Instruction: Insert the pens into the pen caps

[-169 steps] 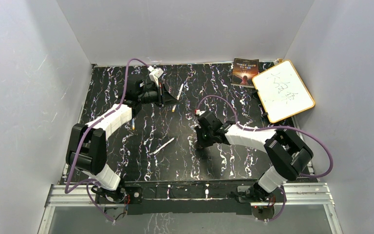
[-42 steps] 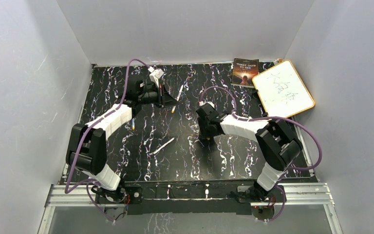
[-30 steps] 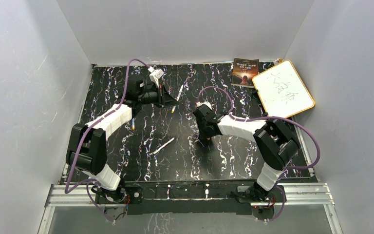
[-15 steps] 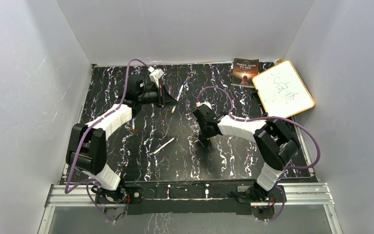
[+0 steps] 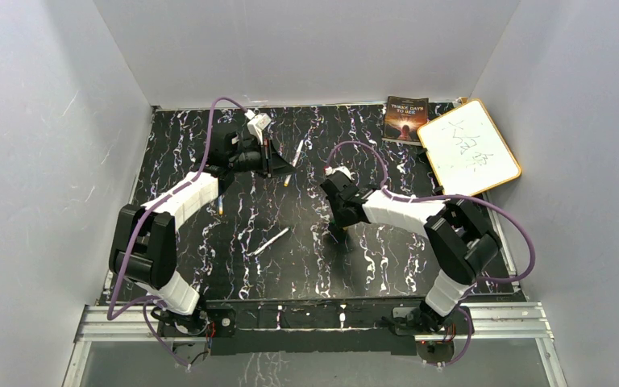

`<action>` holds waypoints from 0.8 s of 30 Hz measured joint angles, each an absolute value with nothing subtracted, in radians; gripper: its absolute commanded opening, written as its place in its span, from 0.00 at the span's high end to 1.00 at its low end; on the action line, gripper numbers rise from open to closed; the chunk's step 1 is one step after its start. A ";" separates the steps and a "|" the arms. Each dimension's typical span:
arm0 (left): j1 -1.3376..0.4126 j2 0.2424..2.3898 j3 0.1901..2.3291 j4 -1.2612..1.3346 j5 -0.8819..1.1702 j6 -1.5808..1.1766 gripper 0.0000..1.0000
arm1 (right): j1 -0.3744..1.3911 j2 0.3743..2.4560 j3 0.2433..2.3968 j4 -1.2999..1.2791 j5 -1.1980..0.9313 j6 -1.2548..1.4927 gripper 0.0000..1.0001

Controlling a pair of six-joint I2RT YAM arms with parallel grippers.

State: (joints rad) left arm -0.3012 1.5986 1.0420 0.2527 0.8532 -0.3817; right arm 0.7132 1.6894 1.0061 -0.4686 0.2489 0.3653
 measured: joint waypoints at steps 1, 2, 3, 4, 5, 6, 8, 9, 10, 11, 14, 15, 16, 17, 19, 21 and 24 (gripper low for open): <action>-0.301 1.598 1.042 0.255 0.853 -0.384 1.00 | 0.713 1.681 1.007 -0.470 0.249 0.364 1.00; -0.301 1.599 1.042 0.259 0.853 -0.386 1.00 | 0.711 1.671 1.010 -0.472 0.247 0.364 1.00; -0.301 1.599 1.042 0.264 0.854 -0.392 1.00 | 0.710 1.661 1.016 -0.472 0.244 0.364 1.00; -0.301 1.599 1.042 0.268 0.854 -0.396 1.00 | 0.708 1.654 1.022 -0.473 0.240 0.364 1.00; -0.301 1.598 1.042 0.271 0.854 -0.399 1.00 | 0.704 1.644 1.031 -0.473 0.235 0.364 1.00; -0.301 1.598 1.042 0.276 0.854 -0.403 1.00 | 0.700 1.634 1.040 -0.472 0.229 0.364 1.00; -0.302 1.598 1.042 0.287 0.855 -0.410 1.00 | 0.687 1.611 1.055 -0.463 0.206 0.368 1.00; -0.303 1.598 1.042 0.293 0.856 -0.415 1.00 | 0.678 1.597 1.057 -0.456 0.189 0.371 1.00; -0.303 1.598 1.041 0.302 0.857 -0.424 1.00 | 0.666 1.581 1.057 -0.444 0.167 0.376 1.00; -0.305 1.598 1.039 0.316 0.858 -0.434 1.00 | 0.656 1.567 1.056 -0.433 0.147 0.383 1.00; -0.319 1.597 1.020 0.386 0.859 -0.484 1.00 | 0.602 1.505 1.042 -0.342 0.057 0.424 1.00; -0.326 1.596 1.007 0.417 0.855 -0.506 1.00 | 0.588 1.486 1.035 -0.309 0.039 0.436 1.00; -0.332 1.594 0.995 0.443 0.851 -0.526 1.00 | 0.571 1.462 1.022 -0.262 0.016 0.453 1.00; -0.341 1.594 0.979 0.478 0.843 -0.554 1.00 | 0.557 1.442 1.011 -0.221 -0.002 0.472 1.00; -0.364 1.594 0.942 0.557 0.816 -0.617 1.00 | 0.537 1.410 0.995 -0.136 -0.027 0.502 1.00; -0.387 1.594 0.907 0.632 0.792 -0.679 1.00 | 0.533 1.394 0.989 -0.056 -0.043 0.529 1.00; -0.418 1.594 0.836 0.788 0.740 -0.809 1.00 | 0.534 1.391 0.985 0.097 -0.062 0.572 1.00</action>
State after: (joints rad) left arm -0.4175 1.5936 0.8356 0.7879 0.7403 -0.8085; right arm 0.5339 1.3911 0.9848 0.0967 -0.0624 0.5716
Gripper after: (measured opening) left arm 0.130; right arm 0.140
